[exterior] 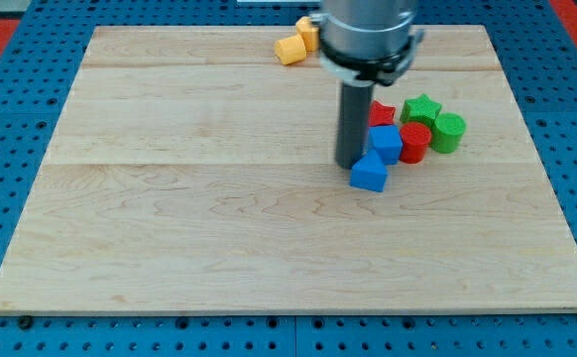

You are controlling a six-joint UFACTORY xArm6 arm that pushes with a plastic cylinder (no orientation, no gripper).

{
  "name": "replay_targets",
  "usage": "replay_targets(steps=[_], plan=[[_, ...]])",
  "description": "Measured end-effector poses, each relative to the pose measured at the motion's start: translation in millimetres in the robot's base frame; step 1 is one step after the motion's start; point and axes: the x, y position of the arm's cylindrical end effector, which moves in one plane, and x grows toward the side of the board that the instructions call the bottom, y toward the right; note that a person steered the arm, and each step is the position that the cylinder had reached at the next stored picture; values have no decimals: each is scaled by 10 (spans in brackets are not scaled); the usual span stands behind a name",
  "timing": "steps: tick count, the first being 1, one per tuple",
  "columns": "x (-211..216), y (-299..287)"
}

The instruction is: Move the yellow hexagon into the group of blocks

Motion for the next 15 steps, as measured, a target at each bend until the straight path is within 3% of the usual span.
replay_targets(steps=[1, 2, 4, 5, 6, 10, 14, 15], plan=[[-34, -189], [-243, -1078], [-2122, -1413], [-2452, -1401], [-2461, -1346], [-2228, 763], [-998, 265], [-1536, 311]])
